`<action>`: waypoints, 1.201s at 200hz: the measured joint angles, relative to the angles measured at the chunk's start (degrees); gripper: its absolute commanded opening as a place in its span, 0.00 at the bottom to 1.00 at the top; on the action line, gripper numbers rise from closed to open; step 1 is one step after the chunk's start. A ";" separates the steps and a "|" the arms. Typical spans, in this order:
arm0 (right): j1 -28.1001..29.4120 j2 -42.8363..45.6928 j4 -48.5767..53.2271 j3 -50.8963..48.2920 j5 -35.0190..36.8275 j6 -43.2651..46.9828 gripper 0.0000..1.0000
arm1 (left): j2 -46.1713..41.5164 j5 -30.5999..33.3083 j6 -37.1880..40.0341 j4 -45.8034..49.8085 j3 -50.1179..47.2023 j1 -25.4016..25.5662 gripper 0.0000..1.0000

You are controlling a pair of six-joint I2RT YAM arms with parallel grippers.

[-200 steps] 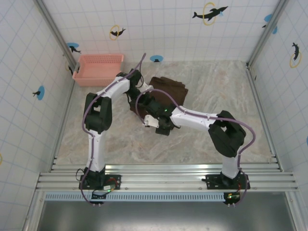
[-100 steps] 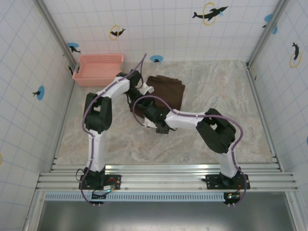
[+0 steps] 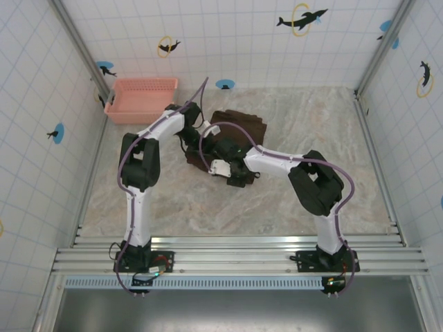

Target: Roll up the long pants

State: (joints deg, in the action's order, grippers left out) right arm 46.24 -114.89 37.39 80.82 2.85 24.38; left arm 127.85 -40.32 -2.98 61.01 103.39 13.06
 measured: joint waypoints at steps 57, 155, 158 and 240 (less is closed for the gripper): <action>-2.12 0.07 7.02 4.02 -9.68 -0.46 0.00 | -0.04 -1.25 1.18 3.23 0.61 -0.50 0.98; -12.90 -0.52 15.10 8.87 -36.96 -9.44 0.00 | -3.91 -1.44 1.53 7.67 6.10 -4.15 0.98; -13.75 -0.83 15.19 9.22 -38.71 -9.99 0.00 | -4.24 -1.42 1.53 7.72 6.27 -4.22 0.97; -22.12 -8.87 12.66 14.73 -66.14 -30.38 0.00 | -6.97 -1.38 1.20 8.00 6.97 -4.98 0.98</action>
State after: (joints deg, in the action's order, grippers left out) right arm 24.12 -123.76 50.04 95.55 -63.29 -6.00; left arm 120.88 -41.69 -1.78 69.01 110.37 8.08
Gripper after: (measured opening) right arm 0.089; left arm 0.975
